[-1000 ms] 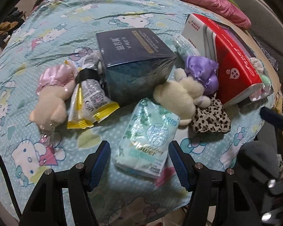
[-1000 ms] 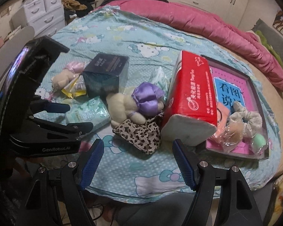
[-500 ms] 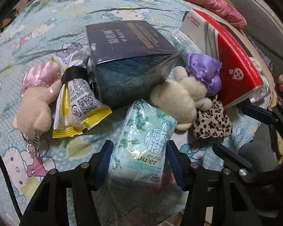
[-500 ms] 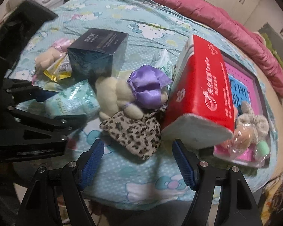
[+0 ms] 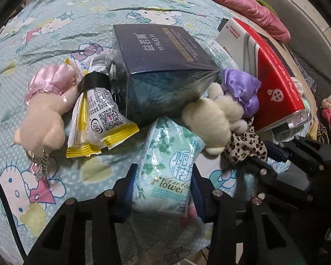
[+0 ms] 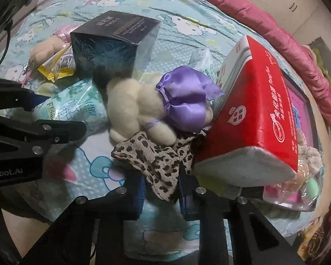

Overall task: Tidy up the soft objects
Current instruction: 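Grasp the green Flower tissue pack with the left tool while the right tool grasps the leopard-print scrunchie, then carry the tissue pack with the left tool while the right tool carries the leopard scrunchie to the book box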

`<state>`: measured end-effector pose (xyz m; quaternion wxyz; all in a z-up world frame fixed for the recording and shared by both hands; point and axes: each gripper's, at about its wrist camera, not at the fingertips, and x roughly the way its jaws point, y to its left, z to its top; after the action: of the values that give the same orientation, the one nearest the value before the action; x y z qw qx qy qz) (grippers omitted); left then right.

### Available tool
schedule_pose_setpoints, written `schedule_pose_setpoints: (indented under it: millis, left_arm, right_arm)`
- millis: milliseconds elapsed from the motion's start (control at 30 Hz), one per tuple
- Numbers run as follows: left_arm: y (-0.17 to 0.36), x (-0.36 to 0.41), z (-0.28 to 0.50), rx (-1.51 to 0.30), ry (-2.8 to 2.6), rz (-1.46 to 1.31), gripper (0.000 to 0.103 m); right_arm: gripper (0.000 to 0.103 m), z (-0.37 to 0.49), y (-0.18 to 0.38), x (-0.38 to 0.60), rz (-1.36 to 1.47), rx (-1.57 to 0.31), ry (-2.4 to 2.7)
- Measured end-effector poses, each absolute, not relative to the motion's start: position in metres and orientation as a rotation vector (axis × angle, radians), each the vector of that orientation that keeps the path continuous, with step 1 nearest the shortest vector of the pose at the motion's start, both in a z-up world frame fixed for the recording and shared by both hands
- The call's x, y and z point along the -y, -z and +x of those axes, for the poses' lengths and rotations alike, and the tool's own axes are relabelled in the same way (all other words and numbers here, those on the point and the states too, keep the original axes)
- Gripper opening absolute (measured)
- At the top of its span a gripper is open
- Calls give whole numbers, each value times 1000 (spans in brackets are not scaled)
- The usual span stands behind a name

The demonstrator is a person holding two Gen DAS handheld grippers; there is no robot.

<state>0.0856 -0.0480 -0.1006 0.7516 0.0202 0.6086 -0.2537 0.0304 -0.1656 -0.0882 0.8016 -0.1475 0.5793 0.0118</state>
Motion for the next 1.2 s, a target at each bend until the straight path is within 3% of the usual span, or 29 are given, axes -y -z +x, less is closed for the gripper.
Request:
schedule_pose_setpoints:
  millis: [167, 433, 1200]
  left_arm:
    - [94, 40, 79, -1320, 542, 30, 40]
    - [68, 34, 69, -1258, 529, 22, 40]
    - [-45, 49, 46, -1042, 507, 41, 40]
  right_arm:
    - [8, 22, 54, 181, -173, -1144, -50]
    - [8, 17, 6, 194, -37, -1033, -60]
    - [8, -13, -60, 209, 22, -882, -54]
